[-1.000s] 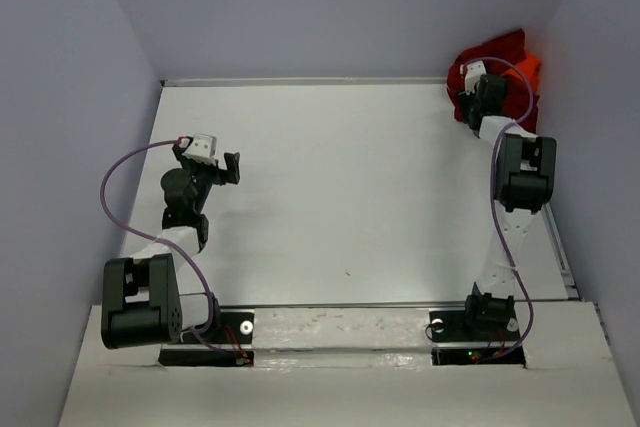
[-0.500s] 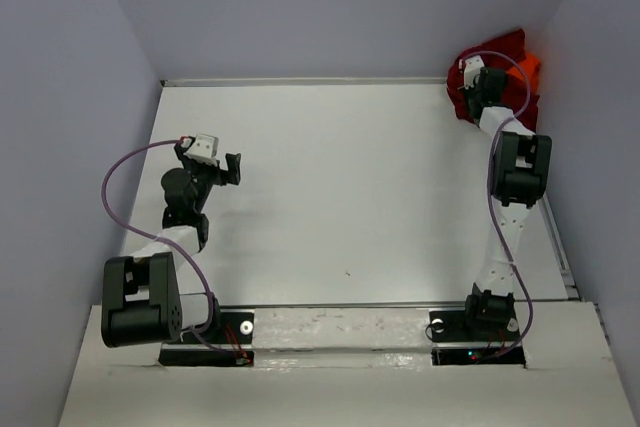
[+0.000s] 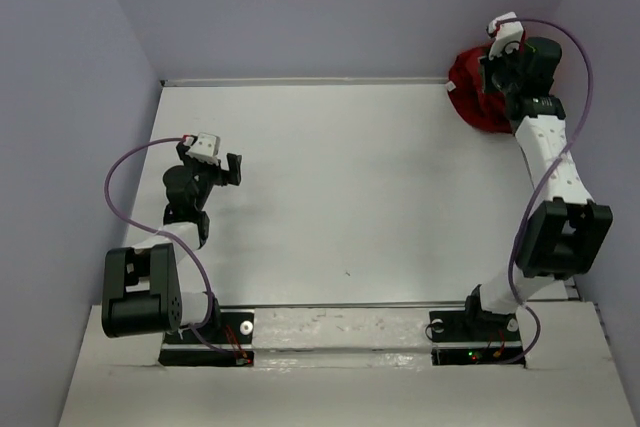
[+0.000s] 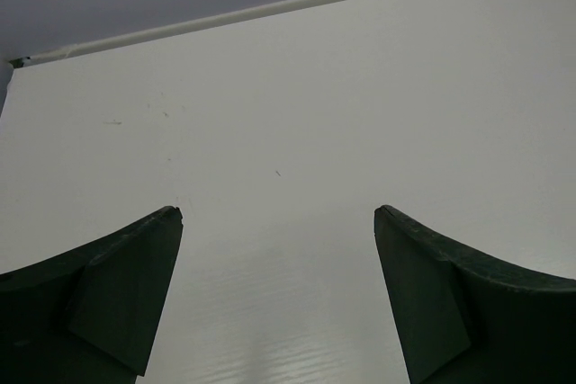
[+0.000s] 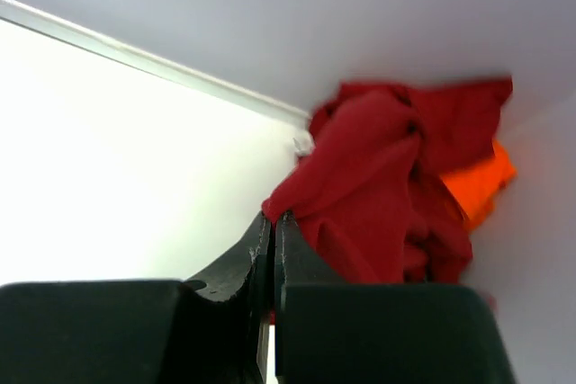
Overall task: Fold and stack the t-shirts
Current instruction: Move the tshirt to the center of the board
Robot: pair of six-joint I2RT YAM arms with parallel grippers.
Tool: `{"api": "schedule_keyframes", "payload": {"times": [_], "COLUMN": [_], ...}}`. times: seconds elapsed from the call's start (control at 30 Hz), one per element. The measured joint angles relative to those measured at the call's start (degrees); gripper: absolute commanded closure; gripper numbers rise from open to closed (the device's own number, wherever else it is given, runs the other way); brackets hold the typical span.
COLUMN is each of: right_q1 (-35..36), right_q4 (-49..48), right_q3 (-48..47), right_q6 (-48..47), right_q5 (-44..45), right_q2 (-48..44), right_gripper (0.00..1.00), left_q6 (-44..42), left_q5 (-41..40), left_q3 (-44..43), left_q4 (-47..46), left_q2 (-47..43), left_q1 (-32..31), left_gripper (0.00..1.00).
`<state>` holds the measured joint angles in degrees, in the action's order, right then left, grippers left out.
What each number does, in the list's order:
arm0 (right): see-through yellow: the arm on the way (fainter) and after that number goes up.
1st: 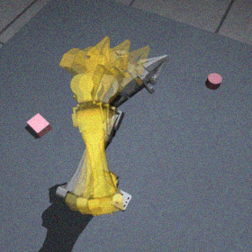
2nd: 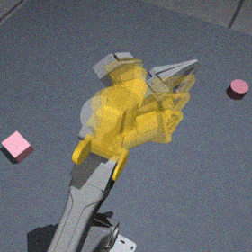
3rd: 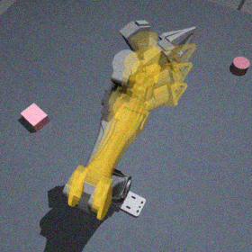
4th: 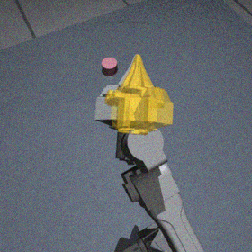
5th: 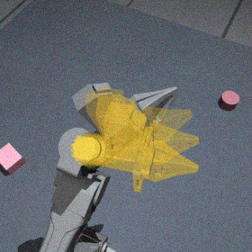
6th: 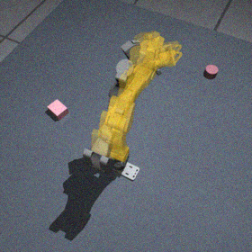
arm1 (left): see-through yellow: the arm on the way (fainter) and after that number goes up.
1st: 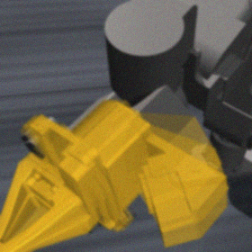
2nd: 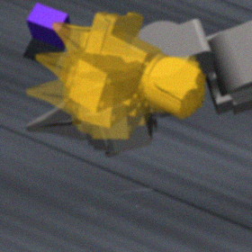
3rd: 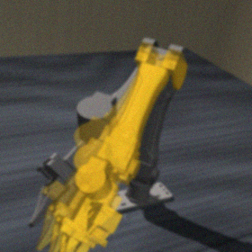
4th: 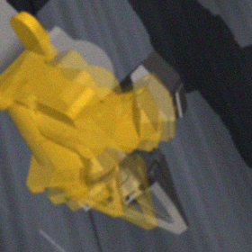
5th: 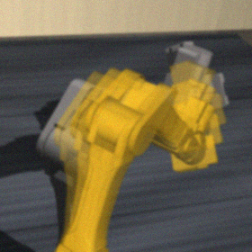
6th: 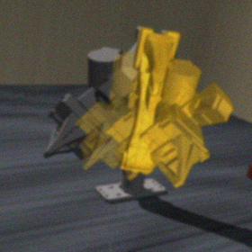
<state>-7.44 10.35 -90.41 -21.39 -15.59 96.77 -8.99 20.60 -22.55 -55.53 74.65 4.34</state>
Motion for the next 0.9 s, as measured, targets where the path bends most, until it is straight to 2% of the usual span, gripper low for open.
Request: {"api": "schedule_keyframes", "payload": {"times": [0.17, 0.3, 0.47, 0.9], "right_q1": [8.41, 19.63, 28.96, 47.93], "right_q4": [0.72, 2.54, 6.29, 7.34], "right_q3": [8.41, 18.43, 23.87, 23.32], "right_q6": [0.61, 0.57, 0.68, -1.29], "right_q5": [-6.78, -9.94, -11.78, -10.27], "right_q2": [-14.67, -19.34, -17.22, -5.11], "right_gripper": [1.0, 1.0, 1.0, 1.0], "left_q6": [-0.02, 0.0, 0.02, 0.11], "left_q5": [0.0, 0.02, 0.15, 0.68], "left_q3": [-0.11, -0.66, -1.09, -1.46], "left_q4": [0.09, 0.33, 0.61, 1.62], "left_q2": [0.57, 0.63, 0.72, 0.74], "left_q1": [0.0, 0.0, 0.0, 0.0], "left_gripper": [0.01, 0.01, 0.01, 0.01]}}
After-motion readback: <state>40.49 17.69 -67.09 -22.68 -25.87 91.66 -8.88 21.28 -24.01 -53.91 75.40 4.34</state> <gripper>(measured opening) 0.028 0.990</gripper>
